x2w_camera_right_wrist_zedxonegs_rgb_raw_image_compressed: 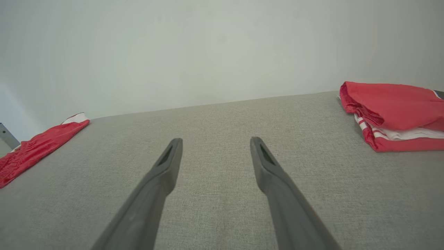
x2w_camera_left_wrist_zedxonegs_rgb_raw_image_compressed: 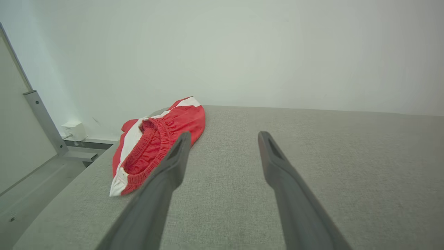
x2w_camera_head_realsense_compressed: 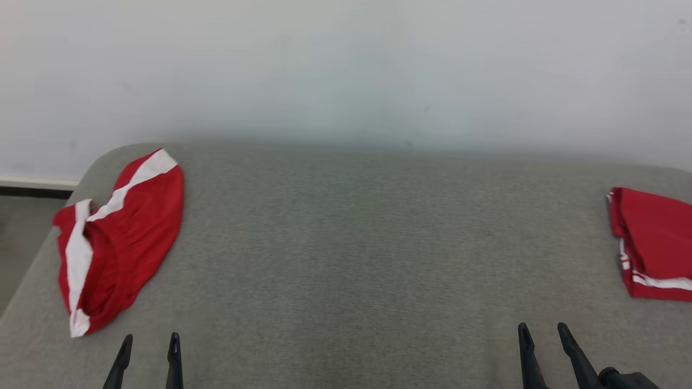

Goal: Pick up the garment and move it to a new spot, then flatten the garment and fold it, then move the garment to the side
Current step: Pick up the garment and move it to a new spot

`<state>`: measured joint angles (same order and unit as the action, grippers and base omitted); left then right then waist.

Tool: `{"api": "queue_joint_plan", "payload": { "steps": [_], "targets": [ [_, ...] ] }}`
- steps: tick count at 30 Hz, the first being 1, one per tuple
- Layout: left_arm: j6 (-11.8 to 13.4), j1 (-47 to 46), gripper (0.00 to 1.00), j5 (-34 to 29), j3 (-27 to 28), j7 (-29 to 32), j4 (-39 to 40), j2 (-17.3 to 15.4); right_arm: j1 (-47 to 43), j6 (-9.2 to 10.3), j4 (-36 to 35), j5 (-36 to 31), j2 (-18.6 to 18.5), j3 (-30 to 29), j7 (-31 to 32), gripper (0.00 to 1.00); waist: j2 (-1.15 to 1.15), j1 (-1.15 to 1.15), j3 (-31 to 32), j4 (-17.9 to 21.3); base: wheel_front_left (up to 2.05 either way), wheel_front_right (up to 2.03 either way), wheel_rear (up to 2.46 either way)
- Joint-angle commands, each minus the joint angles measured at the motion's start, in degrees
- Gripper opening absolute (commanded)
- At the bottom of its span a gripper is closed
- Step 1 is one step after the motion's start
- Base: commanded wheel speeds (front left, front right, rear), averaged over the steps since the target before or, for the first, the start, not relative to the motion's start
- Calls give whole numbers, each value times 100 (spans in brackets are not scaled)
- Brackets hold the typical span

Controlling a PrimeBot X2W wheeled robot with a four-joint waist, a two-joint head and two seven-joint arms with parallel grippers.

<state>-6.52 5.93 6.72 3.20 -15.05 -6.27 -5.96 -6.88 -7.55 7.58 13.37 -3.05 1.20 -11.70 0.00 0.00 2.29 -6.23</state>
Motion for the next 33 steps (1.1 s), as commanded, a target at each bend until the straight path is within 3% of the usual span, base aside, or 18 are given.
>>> {"api": "queue_joint_plan", "payload": {
  "steps": [1, 12, 18, 33],
  "targets": [
    [23, -3, 100, 19, 7, -18, -17, -34, -22, 15, 11, 25, 11, 7, -31, 100, 0, 0, 1, -366, 0, 0, 0],
    [114, 65, 100, 121, 88, 112, 41, -222, 56, 15, 222, 149, 19, 161, -139, 100, 0, 0, 39, -1692, 0, 0, 0],
    [186, 118, 100, 179, 171, 169, 102, -291, 76, 15, 304, 214, 19, 273, -187, 100, 0, 0, 55, -2109, 0, 0, 0],
    [347, 264, 100, 331, 346, 115, 237, -288, 324, 15, 406, 127, 18, 473, -174, 100, 0, 0, -79, -2269, 0, 0, 0]
  ]
}}
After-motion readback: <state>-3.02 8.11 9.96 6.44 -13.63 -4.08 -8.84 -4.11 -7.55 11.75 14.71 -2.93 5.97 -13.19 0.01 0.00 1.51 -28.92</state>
